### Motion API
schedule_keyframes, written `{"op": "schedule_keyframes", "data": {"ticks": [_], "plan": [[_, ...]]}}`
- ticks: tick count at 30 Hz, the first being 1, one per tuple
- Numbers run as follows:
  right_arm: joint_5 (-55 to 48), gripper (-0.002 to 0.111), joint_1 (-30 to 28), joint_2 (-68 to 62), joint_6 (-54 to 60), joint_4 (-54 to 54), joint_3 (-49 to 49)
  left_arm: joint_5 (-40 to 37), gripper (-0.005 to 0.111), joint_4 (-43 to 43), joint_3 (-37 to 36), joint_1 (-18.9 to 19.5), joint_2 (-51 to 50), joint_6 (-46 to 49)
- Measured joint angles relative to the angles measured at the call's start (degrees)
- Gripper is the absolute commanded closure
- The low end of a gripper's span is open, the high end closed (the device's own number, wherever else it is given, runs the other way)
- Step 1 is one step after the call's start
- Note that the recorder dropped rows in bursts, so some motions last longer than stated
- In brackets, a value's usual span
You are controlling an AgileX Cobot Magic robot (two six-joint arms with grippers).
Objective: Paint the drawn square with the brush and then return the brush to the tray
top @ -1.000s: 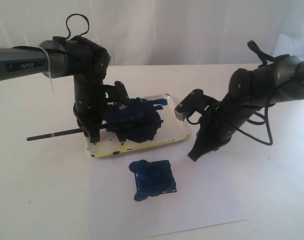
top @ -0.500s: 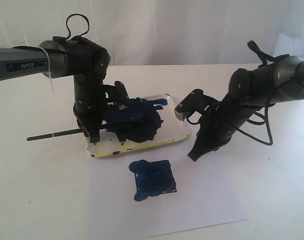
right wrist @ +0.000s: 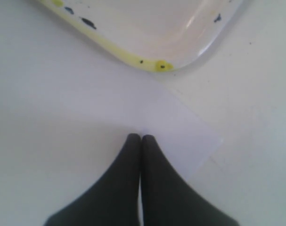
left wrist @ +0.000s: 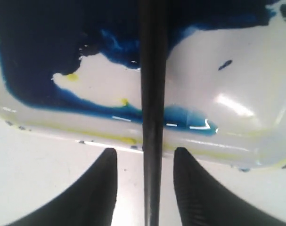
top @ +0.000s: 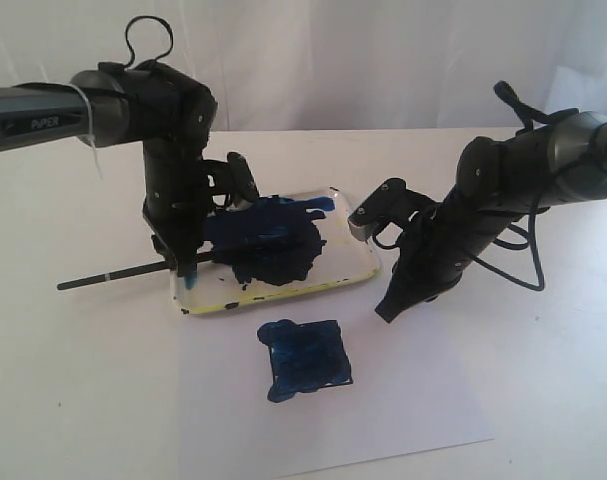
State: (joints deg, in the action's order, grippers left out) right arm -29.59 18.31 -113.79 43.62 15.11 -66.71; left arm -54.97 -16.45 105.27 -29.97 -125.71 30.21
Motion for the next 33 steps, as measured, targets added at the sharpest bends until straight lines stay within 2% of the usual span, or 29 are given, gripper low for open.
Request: {"op": "schedule_keyframes", "data": {"ticks": [8, 10, 14, 15, 21, 28, 33], "plan": [[0.93, 0.108, 0.0, 0.0, 0.0, 0.0, 0.0, -4.61, 0.072, 2.61, 0.0, 0.0, 8.13, -1.33], [1.38, 0.108, 0.0, -0.12, 0.0, 0.0, 0.0, -6.47, 0.079, 3.39, 0.0, 0.0, 10.05, -2.31], [1.54, 0.108, 0.0, -0.12, 0.0, 0.0, 0.0, -9.62, 0.104, 4.44, 0.0, 0.0, 13.31, -4.31], [1.54, 0.108, 0.0, -0.12, 0.0, 0.0, 0.0, -9.62, 0.107, 4.68, 0.0, 0.0, 14.06, -5.05], [1.51, 0.108, 0.0, 0.77, 0.0, -0.29, 0.0, -9.62, 0.107, 5.02, -1.31, 0.0, 18.07, -10.49], [-0.37, 0.108, 0.0, 5.93, -0.67, -0.43, 0.0, -9.62, 0.107, 5.02, -7.85, 0.0, 23.53, -15.02], [-4.35, 0.108, 0.0, 10.66, -6.73, -0.43, 0.0, -9.62, 0.107, 5.14, -12.62, 0.34, 27.35, -18.34]]}}
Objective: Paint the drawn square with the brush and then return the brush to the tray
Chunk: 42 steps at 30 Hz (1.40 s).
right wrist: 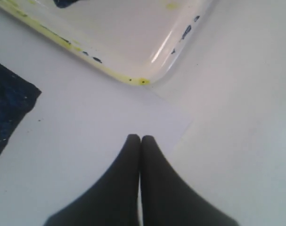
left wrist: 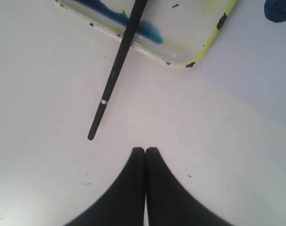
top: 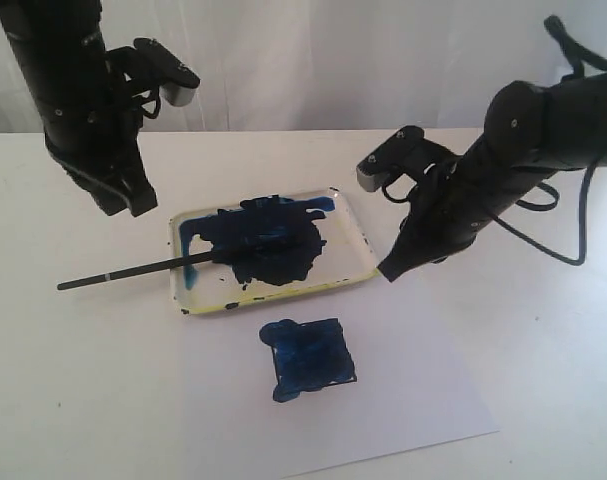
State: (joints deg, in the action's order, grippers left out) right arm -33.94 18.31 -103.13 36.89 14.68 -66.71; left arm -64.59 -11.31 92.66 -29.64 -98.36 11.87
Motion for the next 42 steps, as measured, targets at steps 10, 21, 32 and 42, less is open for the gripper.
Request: {"op": "schedule_keyframes", "data": {"ticks": [10, 21, 32, 42], "plan": [[-15.12, 0.108, -8.03, 8.56, -17.09, 0.0, 0.0, 0.0, 0.107, 3.95, -9.84, 12.32, 7.4, -4.03], [-25.06, 0.108, -21.01, 9.57, -21.28, -2.31, 0.0, 7.35, 0.107, 15.12, -23.41, 30.64, 10.28, -4.72], [-25.92, 0.108, -21.02, 20.76, -22.13, -7.9, 1.59, 9.47, 0.107, 16.22, -25.29, 30.97, 19.19, -4.83], [-21.34, 0.108, -21.02, 42.92, -23.42, -8.15, 5.93, 10.23, 0.107, 14.7, -26.52, 30.97, 38.33, -5.49]]}}
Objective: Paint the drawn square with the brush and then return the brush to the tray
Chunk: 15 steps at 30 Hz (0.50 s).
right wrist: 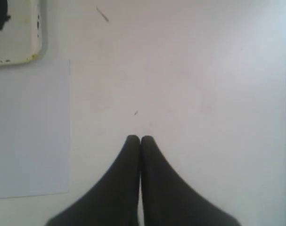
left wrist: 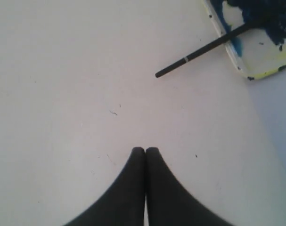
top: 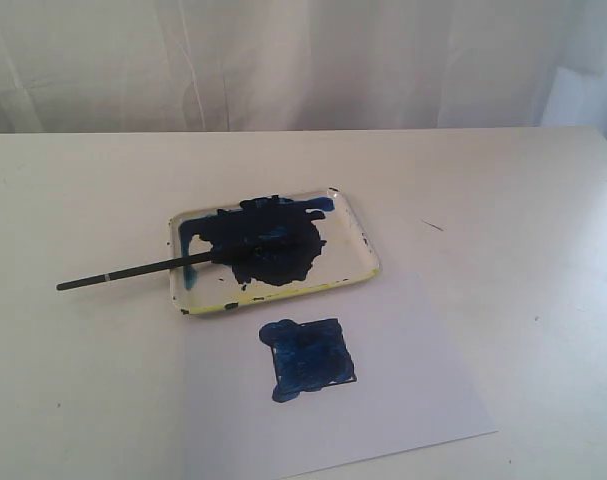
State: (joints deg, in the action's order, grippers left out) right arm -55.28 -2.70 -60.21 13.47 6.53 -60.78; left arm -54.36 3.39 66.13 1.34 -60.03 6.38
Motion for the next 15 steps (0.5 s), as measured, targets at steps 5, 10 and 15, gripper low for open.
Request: {"op": "schedule_keyframes", "data": {"ticks": [5, 10, 15], "plan": [[1.22, 0.108, 0.0, 11.01, 0.0, -0.12, 0.78, 0.98, 0.107, 0.0, -2.73, 0.0, 11.62, -0.13], [1.47, 0.108, 0.0, 21.36, 0.0, -0.2, 1.15, 1.0, 0.107, 0.0, -4.64, 0.0, 22.28, -0.52], [1.37, 0.108, 0.0, 31.69, 0.0, -0.2, 1.77, -0.08, 0.107, -0.04, -4.88, 0.0, 32.84, -1.04]]}}
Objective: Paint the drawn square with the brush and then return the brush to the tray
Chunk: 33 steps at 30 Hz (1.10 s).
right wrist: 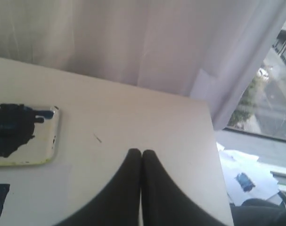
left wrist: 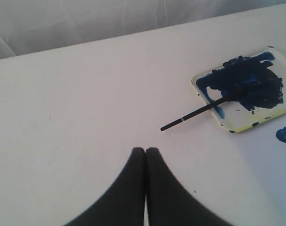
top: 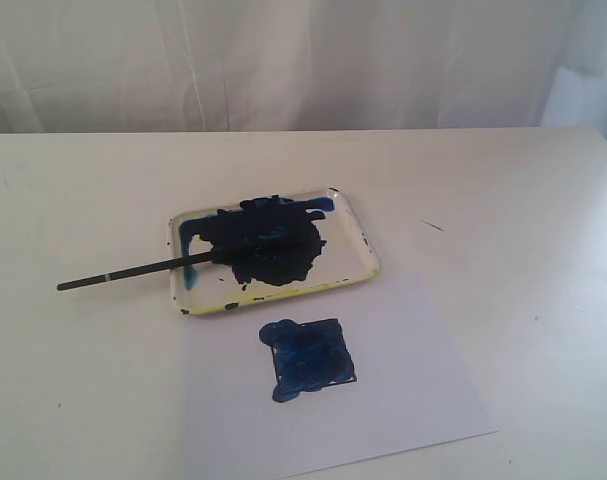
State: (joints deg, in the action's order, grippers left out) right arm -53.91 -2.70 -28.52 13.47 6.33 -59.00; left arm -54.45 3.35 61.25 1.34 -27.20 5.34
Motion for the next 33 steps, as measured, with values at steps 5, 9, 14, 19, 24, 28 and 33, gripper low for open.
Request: {"op": "schedule_keyframes", "data": {"ticks": [5, 9, 14, 19, 24, 28, 33], "plan": [[-0.81, 0.108, 0.0, 10.21, -0.52, 0.0, 0.23, -3.21, 0.107, 0.0, 0.0, 0.0, 9.07, -0.35], [-2.04, 0.108, 0.0, 17.14, -1.44, 0.0, 0.23, -5.44, 0.107, 0.0, 0.0, 0.0, 15.31, -1.07], [-3.37, 0.108, 0.0, 25.33, -1.85, 0.0, 0.23, -8.12, 0.107, -0.23, 0.0, 0.0, 22.41, -1.6], [-5.28, 0.108, 0.0, 28.52, -1.95, 0.0, 0.13, -9.3, 0.107, -1.76, 0.1, 0.0, 26.9, -3.07], [-5.88, 0.108, 1.29, 28.55, -1.95, 0.0, 1.5, -10.11, 0.107, -3.35, 0.1, -0.79, 26.91, -3.6], [-5.98, 0.108, 2.97, 28.55, -1.95, -0.47, 3.07, -10.11, 0.107, -4.05, 0.1, -1.54, 26.91, -4.32], [-3.85, 0.108, 3.36, 28.55, -1.95, -0.6, 7.06, -8.23, 0.107, -4.4, -1.43, -1.65, 26.99, -4.69]]}}
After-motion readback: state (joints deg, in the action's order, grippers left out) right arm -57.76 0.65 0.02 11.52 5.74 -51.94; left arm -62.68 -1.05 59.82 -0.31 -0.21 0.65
